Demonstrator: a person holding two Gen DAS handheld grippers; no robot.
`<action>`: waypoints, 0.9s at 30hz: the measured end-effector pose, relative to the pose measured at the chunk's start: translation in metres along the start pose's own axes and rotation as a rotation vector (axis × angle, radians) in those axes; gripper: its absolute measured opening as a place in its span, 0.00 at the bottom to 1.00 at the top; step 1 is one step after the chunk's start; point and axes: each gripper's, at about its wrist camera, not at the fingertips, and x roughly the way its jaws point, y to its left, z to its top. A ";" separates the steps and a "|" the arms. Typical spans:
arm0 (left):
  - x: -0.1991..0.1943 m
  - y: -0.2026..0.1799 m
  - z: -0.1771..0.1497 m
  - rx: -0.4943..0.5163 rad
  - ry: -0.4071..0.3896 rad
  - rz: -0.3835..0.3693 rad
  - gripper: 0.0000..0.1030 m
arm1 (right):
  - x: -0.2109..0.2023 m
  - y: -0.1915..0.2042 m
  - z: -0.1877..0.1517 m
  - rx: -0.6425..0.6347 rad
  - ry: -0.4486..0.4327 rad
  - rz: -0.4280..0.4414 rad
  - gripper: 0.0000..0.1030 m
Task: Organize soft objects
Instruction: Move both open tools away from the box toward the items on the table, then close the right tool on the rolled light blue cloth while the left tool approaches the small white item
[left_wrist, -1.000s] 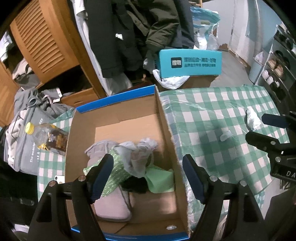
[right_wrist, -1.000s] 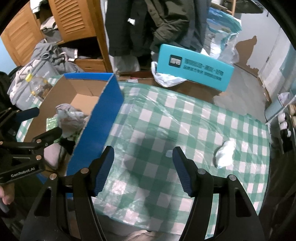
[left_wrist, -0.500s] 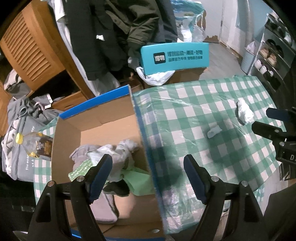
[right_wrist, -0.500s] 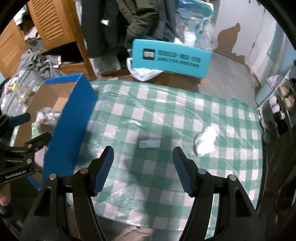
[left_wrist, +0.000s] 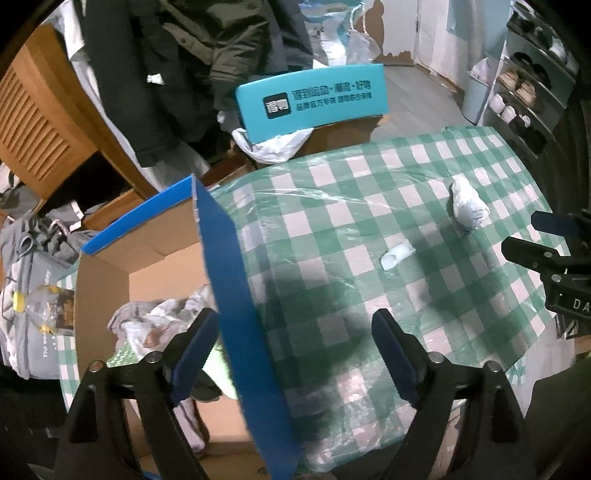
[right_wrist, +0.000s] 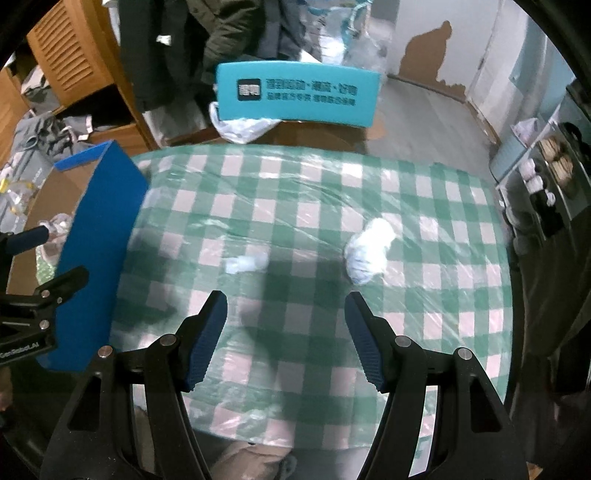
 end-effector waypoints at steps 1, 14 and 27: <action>0.001 -0.002 0.001 0.003 0.003 -0.003 0.84 | 0.002 -0.004 -0.001 0.008 0.007 -0.004 0.64; 0.034 -0.026 0.035 0.017 0.061 -0.054 0.84 | 0.025 -0.049 0.001 0.099 0.069 -0.014 0.64; 0.077 -0.037 0.072 0.003 0.101 -0.094 0.84 | 0.075 -0.108 0.025 0.273 0.171 -0.007 0.65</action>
